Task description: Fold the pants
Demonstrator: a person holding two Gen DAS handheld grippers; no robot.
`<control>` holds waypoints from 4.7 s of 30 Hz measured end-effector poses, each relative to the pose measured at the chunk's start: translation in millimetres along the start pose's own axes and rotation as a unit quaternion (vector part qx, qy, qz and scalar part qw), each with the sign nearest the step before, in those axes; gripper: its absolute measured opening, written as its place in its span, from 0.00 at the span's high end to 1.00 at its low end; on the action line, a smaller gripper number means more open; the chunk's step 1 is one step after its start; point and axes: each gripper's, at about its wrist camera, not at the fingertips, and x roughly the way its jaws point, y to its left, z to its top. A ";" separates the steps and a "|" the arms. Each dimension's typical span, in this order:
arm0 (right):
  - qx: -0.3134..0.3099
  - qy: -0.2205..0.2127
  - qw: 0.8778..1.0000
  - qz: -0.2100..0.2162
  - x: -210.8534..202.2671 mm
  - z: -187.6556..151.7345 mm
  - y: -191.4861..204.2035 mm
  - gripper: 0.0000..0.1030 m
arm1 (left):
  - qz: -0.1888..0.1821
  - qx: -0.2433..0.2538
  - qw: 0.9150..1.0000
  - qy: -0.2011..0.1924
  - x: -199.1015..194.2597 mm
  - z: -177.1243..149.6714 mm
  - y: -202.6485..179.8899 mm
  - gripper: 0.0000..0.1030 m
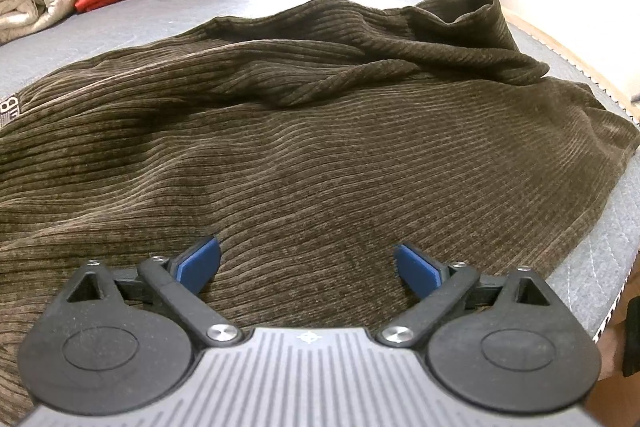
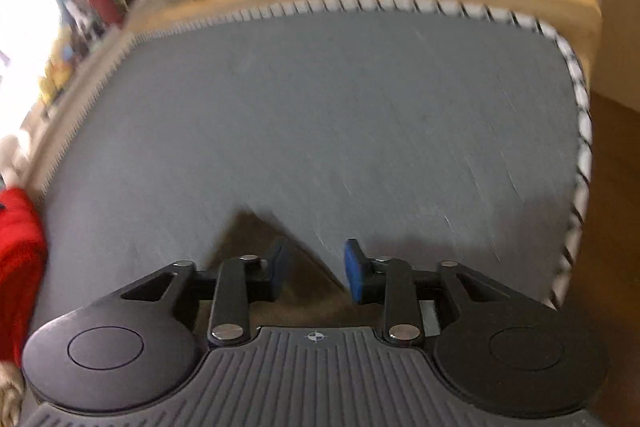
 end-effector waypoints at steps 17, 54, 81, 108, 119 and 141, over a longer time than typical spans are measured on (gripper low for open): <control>0.011 0.013 1.000 0.010 7.2 -34.2 -1.9 0.87 | 0.004 0.013 1.000 0.024 -13.4 -1.1 -9.2 0.05; 0.064 -0.068 0.995 -0.027 -41.1 8.6 11.8 0.53 | -0.022 0.034 0.999 0.016 -5.7 -1.8 -21.5 0.00; -0.100 -0.101 0.987 -0.072 59.8 21.7 34.1 0.92 | -0.037 -0.051 0.998 0.016 -25.1 20.8 -1.8 0.26; 0.045 0.009 0.989 -0.138 -6.7 -43.2 -49.3 0.91 | 0.119 -0.309 0.944 -0.001 -131.1 23.8 218.2 0.27; -0.037 -0.102 0.992 -0.067 -70.4 -53.7 13.0 0.76 | 0.093 -0.398 0.905 0.119 -93.4 5.4 269.3 0.41; -0.335 0.141 0.926 0.100 -29.9 -212.2 133.4 0.67 | 0.094 -0.111 0.986 0.083 -123.0 34.6 151.9 0.46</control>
